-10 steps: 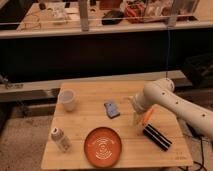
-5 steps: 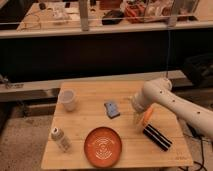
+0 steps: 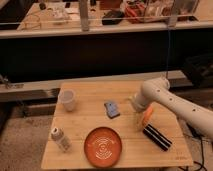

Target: Place the pepper in the ceramic bowl

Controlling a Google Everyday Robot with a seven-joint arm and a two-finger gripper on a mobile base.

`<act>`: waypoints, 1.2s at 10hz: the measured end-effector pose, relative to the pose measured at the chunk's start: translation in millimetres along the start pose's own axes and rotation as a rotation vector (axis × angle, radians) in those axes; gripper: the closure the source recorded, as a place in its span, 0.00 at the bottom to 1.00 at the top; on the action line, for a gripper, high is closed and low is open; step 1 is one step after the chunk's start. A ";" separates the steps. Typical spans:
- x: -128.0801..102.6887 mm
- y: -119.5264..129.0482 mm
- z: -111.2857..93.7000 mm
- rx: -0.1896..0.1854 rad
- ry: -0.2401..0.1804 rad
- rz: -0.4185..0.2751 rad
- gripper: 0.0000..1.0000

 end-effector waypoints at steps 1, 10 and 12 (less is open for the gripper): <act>1.5 -1.4 3.7 -0.006 0.001 -0.001 0.20; 20.1 -4.1 30.7 -0.044 0.010 0.007 0.20; 20.6 -5.9 36.3 -0.051 0.011 0.004 0.20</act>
